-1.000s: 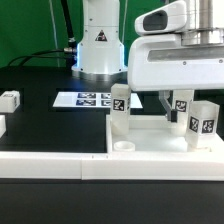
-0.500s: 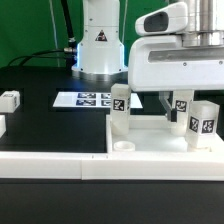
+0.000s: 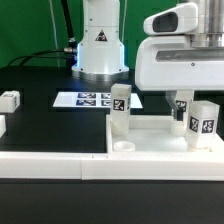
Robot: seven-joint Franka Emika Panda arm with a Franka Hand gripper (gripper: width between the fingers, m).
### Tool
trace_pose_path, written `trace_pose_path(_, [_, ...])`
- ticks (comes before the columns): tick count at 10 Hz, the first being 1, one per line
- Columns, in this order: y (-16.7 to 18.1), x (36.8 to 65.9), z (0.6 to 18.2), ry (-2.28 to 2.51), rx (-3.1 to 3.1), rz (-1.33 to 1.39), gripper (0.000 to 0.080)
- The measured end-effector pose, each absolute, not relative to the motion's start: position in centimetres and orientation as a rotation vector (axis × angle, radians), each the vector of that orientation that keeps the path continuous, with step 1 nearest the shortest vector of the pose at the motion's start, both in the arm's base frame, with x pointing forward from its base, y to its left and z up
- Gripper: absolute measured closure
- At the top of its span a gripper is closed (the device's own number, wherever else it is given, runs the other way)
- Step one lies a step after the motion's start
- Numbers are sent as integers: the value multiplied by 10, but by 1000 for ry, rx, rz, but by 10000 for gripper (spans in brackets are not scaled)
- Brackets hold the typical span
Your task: Assemble square table
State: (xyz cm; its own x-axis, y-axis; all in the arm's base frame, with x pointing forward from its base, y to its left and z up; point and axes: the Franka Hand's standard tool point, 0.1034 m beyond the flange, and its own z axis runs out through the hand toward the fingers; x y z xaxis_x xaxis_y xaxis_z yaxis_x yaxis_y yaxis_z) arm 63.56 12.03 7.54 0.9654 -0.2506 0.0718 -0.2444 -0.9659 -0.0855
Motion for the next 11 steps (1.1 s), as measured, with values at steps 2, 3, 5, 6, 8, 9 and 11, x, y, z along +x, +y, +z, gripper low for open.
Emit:
trace_pose_path(2, [120, 636, 75, 384, -3039, -126, 442])
trace_pose_path(3, [118, 636, 75, 386, -3041, -128, 442])
trace_pose_path(5, [116, 636, 75, 442, -3033, -126, 506])
trace_pose_path(6, [116, 636, 75, 457, -3030, -125, 506])
trace_pose_path(8, [114, 636, 75, 688, -2983, -116, 506])
trace_pose_path(9, [112, 636, 74, 845, -2942, -107, 506])
trace_pose_path(11, [109, 634, 73, 1315, -2770, -63, 506])
